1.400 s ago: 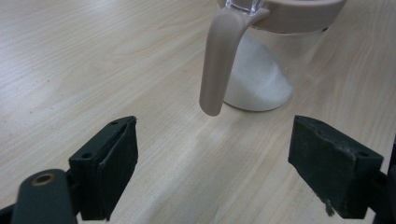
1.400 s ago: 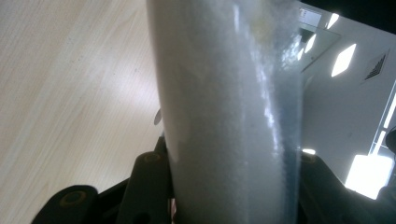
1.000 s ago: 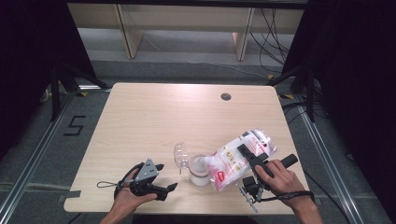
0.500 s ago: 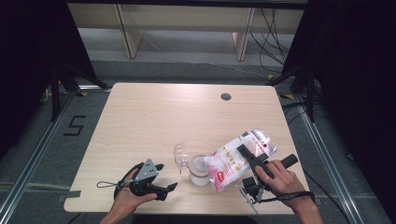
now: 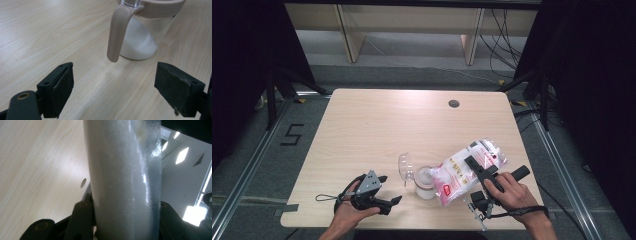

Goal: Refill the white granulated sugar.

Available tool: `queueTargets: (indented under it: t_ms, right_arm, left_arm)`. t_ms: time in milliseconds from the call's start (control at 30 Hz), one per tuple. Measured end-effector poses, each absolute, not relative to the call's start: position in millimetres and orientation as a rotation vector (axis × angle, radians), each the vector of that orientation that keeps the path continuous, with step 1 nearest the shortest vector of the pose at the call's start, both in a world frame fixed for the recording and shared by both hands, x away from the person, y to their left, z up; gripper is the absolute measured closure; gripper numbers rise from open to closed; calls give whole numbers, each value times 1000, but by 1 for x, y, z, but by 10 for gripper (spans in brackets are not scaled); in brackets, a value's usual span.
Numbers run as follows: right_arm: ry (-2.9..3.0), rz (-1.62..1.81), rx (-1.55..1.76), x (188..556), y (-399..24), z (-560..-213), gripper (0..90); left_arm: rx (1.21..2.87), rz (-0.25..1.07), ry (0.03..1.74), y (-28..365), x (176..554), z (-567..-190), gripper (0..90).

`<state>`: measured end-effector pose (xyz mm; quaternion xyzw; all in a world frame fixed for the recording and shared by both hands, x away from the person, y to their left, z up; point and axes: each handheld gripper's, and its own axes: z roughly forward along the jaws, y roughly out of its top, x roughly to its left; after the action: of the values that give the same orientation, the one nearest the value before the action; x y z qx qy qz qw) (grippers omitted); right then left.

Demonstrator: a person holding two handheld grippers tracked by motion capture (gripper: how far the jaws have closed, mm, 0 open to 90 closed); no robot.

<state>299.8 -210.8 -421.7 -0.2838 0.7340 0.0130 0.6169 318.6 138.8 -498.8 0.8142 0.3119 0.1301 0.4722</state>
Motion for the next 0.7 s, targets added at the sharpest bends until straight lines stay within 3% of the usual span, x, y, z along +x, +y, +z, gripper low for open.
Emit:
queueTargets:
  t_ms: [700]
  right_arm:
    - [1691,32,-665,299,-210,-421,677]
  left_arm:
    - [2026,340,757,141,319,-498,154]
